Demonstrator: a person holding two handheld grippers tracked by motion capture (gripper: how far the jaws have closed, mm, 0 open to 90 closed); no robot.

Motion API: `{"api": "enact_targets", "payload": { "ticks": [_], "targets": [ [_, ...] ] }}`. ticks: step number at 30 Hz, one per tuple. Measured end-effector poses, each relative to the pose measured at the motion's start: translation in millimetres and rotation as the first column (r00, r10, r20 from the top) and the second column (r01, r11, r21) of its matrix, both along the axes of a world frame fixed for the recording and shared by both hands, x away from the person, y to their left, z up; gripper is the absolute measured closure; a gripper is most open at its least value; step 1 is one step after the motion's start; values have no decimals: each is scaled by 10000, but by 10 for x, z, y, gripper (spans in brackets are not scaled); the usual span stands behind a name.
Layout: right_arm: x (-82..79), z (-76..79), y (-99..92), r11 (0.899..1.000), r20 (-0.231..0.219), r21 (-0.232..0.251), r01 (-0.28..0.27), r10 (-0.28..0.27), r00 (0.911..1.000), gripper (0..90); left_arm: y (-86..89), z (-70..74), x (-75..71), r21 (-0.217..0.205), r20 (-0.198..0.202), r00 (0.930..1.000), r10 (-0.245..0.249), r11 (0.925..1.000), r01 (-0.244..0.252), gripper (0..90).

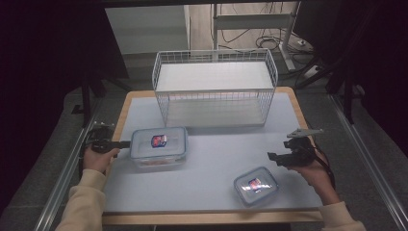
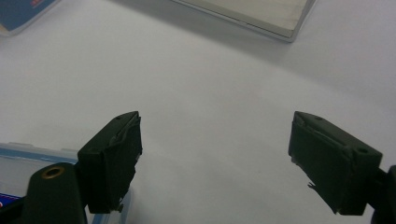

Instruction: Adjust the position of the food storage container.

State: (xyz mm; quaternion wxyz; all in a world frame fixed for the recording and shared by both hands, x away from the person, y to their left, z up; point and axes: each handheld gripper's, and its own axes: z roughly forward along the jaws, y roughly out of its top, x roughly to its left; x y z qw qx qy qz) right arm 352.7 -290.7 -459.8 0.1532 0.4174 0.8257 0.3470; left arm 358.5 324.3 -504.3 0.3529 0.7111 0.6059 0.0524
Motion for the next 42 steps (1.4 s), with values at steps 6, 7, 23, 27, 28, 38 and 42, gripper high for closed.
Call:
{"api": "enact_targets", "payload": {
  "ticks": [6, 7, 23, 27, 28, 38, 42],
  "targets": [
    [3, -2, -9, 10000, 26, 28, 0, 0, 10000, 173, -236, 33, 12, -429, 265, 9988, -412, 9982, 423, 900],
    [1, 0, -9, 10000, 27, 39, 13, -13, 10000, 172, -267, 33, 17, -416, 255, 9986, -458, 9980, 468, 900],
    [0, 3, -12, 10000, 20, -16, 45, -45, 10000, 173, -839, -45, 44, -489, 228, 9851, -1705, 9840, 1715, 900],
    [-1, 4, -16, 10000, -2, -6, 59, -59, 10000, 172, -1007, -43, 89, -555, 304, 9820, -1866, 9806, 1881, 900],
    [-3, 6, -18, 10000, -29, -4, 80, -80, 10000, 172, -1048, -45, 101, -615, 290, 9808, -1927, 9790, 1942, 900],
    [2, 3, -29, 10000, 8, -45, 45, -45, 10000, 173, -1442, -32, 184, -586, 311, 9672, -2520, 9656, 2535, 900],
    [-5, 6, -23, 9999, -7, -48, 88, -88, 10000, 173, -1532, -48, 226, -669, 357, 9677, -2495, 9656, 2514, 900]
  ]
}}
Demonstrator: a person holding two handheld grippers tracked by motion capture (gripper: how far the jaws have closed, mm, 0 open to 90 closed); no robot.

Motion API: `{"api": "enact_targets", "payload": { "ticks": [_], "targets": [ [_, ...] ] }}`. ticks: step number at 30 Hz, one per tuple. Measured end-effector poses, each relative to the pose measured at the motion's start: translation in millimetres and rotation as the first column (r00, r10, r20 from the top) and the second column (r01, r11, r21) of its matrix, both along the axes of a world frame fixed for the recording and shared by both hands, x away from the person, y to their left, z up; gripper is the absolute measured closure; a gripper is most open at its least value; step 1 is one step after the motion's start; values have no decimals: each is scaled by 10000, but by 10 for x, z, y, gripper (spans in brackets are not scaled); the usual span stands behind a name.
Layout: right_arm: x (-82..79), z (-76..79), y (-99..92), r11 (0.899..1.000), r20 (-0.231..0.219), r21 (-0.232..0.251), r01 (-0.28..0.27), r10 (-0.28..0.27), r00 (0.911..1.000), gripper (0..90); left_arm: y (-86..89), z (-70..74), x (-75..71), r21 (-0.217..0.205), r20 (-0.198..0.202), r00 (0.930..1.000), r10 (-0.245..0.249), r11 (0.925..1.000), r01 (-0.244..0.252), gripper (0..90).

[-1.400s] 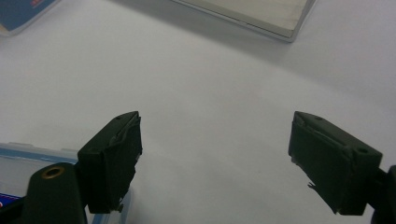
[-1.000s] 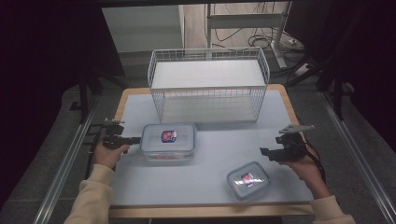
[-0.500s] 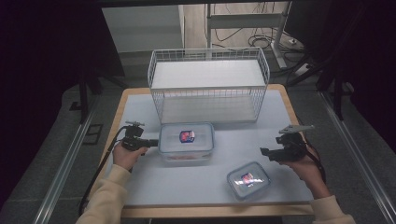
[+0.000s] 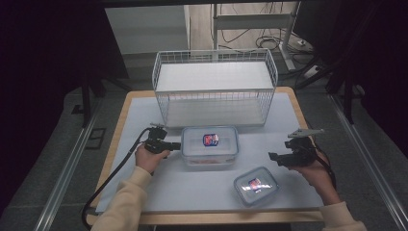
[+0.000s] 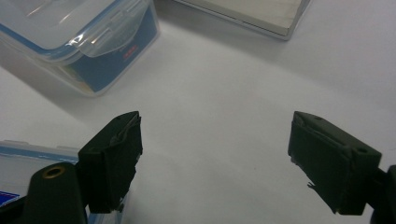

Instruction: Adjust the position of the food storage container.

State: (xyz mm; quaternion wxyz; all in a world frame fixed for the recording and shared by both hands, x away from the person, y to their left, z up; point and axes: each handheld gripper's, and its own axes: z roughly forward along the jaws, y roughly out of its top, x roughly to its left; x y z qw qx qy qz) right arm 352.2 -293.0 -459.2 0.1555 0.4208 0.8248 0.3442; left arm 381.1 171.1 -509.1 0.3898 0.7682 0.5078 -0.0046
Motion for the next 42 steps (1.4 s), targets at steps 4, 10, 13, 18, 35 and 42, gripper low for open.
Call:
{"api": "enact_targets", "payload": {
  "ticks": [4, 10, 13, 18, 35, 42],
  "targets": [
    [2, -3, 0, 10000, 19, -4, -35, 35, 10000, 173, -53, -27, 15, 30, -62, 9999, -120, 9999, 120, 900],
    [0, -3, 8, 10000, 217, -28, 52, -51, 9998, 183, -51, -28, 5, 7, 27, 9999, -120, 9999, 120, 900],
    [-1, -1, 20, 10000, 291, -32, 6, -5, 9996, 183, -6, 12, -15, -166, 122, 9999, -111, 9998, 113, 900],
    [2, -13, 49, 10000, 209, 16, -83, 83, 9997, 183, 107, 180, -127, -263, 756, 9971, 117, 9996, -97, 900],
    [33, -7, 277, 9940, 12, 825, -717, 719, 9974, 183, 331, 344, -341, -375, 1149, 9932, 160, 9992, -118, 896],
    [9, 42, 281, 9902, 64, 1173, -754, 751, 9972, 183, 344, 378, -378, -449, 1291, 9914, 218, 9989, -161, 879]
  ]
}}
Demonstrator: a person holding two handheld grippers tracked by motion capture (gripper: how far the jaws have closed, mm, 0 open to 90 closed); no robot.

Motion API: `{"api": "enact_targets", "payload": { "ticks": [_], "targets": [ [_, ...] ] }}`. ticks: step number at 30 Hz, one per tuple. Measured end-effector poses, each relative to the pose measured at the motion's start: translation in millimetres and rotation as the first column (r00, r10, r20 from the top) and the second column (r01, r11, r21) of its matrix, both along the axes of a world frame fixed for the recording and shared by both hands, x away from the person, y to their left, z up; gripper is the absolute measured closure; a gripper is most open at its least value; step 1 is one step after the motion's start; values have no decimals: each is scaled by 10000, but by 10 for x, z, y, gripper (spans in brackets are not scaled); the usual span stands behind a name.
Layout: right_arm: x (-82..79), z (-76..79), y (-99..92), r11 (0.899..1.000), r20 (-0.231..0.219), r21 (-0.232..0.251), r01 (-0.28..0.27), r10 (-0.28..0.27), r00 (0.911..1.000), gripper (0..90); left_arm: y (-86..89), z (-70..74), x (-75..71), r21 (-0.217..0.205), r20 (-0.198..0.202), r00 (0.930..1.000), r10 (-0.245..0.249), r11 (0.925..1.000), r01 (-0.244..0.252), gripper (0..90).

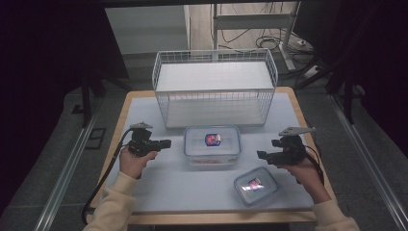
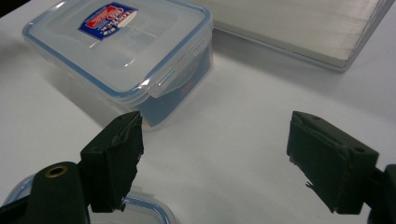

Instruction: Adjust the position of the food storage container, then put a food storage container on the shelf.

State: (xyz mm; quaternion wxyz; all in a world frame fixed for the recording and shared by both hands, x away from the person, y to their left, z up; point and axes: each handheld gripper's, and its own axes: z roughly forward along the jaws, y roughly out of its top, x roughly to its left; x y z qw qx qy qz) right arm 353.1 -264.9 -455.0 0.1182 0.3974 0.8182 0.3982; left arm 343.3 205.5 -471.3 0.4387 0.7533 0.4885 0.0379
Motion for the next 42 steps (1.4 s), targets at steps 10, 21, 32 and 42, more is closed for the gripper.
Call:
{"api": "enact_targets", "payload": {
  "ticks": [10, 21, 32, 42],
  "targets": [
    [109, 32, 44, 9993, 20, 346, -137, 137, 9999, 183, 94, 11, -118, -37, 55, 9996, 283, 9996, -283, 867],
    [133, 35, 110, 9960, -300, 827, -346, 372, 9989, 183, 123, 7, -97, -1030, -323, 9967, 740, 9917, -769, 317],
    [236, 10, 302, 9917, -749, 1157, -559, 648, 9951, 177, -99, -71, 186, -1652, -764, 9970, 122, 9860, -247, 216],
    [320, -17, 423, 9878, -987, 1439, -598, 745, 9923, 163, -312, -268, 432, -1595, -1427, 9885, -509, 9868, 278, 198]
  ]
}}
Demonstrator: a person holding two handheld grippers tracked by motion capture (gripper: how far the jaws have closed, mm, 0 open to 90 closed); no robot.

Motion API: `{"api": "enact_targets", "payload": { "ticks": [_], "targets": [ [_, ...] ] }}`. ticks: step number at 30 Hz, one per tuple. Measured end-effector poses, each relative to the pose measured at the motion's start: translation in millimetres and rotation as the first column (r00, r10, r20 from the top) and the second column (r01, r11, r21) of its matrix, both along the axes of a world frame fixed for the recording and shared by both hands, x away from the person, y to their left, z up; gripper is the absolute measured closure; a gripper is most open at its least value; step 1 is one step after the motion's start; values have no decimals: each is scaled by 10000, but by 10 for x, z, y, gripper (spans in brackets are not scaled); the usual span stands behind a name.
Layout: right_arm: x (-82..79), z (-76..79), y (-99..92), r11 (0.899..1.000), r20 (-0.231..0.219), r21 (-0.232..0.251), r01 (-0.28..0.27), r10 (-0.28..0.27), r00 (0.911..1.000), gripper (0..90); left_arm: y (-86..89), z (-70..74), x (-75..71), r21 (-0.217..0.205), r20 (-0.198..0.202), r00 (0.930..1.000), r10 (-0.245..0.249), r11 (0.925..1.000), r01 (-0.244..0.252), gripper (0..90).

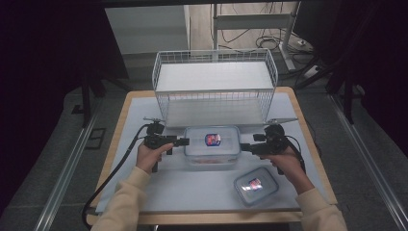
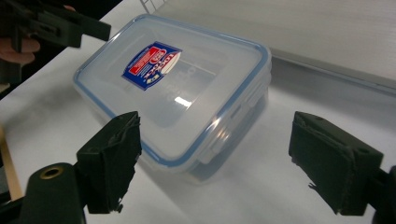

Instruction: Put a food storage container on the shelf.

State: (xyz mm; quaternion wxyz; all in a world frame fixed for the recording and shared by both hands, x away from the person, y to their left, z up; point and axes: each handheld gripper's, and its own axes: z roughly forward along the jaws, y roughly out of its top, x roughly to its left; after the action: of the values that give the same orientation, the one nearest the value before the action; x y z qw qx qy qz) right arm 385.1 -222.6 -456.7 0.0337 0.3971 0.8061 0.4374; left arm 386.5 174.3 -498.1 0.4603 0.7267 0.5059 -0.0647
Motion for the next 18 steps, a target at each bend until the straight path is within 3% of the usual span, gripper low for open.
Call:
{"api": "enact_targets", "payload": {
  "ticks": [11, 18],
  "targets": [
    [49, -51, 90, 9999, -195, 38, -98, 99, 9998, 151, -102, -159, 52, -386, -561, 9972, -486, 9982, 464, 223],
    [208, -139, 135, 9988, -1143, 423, -226, 273, 9931, 123, -125, -194, 71, -826, -848, 9936, -751, 9943, 681, 253]
  ]
}}
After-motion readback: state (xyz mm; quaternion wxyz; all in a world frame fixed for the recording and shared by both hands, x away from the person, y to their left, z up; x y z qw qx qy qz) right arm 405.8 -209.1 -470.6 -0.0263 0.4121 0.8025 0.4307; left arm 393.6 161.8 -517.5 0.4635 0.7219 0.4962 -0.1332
